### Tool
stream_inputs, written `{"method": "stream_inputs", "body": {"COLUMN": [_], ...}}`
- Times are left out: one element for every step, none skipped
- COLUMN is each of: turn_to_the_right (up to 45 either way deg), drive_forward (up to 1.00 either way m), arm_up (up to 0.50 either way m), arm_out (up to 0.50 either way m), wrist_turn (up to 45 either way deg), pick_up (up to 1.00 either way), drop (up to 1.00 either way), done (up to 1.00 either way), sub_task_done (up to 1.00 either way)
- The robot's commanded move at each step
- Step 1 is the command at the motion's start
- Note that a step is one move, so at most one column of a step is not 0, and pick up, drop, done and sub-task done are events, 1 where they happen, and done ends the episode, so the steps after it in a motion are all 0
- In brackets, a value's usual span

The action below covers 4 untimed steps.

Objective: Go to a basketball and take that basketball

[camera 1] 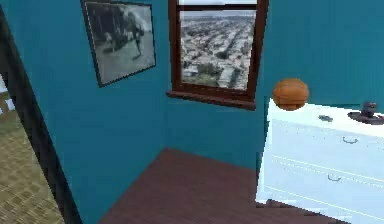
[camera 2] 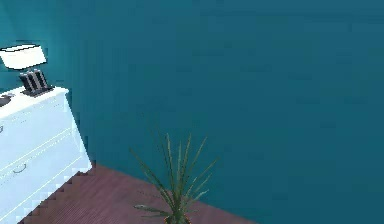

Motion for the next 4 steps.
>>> {"method": "stream_inputs", "body": {"turn_to_the_right": [12.0, 0.0, 45.0, 12.0], "drive_forward": [0.00, 0.60, 0.00, 0.00], "arm_up": [0.00, 0.00, 0.00, 0.00], "arm_out": [0.00, 0.00, 0.00, 0.00], "wrist_turn": [0.0, 0.0, 0.0, 0.0], "pick_up": [0.00, 0.00, 0.00, 0.00], "drop": [0.00, 0.00, 0.00, 0.00], "done": [0.00, 0.00, 0.00, 0.00], "sub_task_done": [0.00, 0.00, 0.00, 0.00]}}
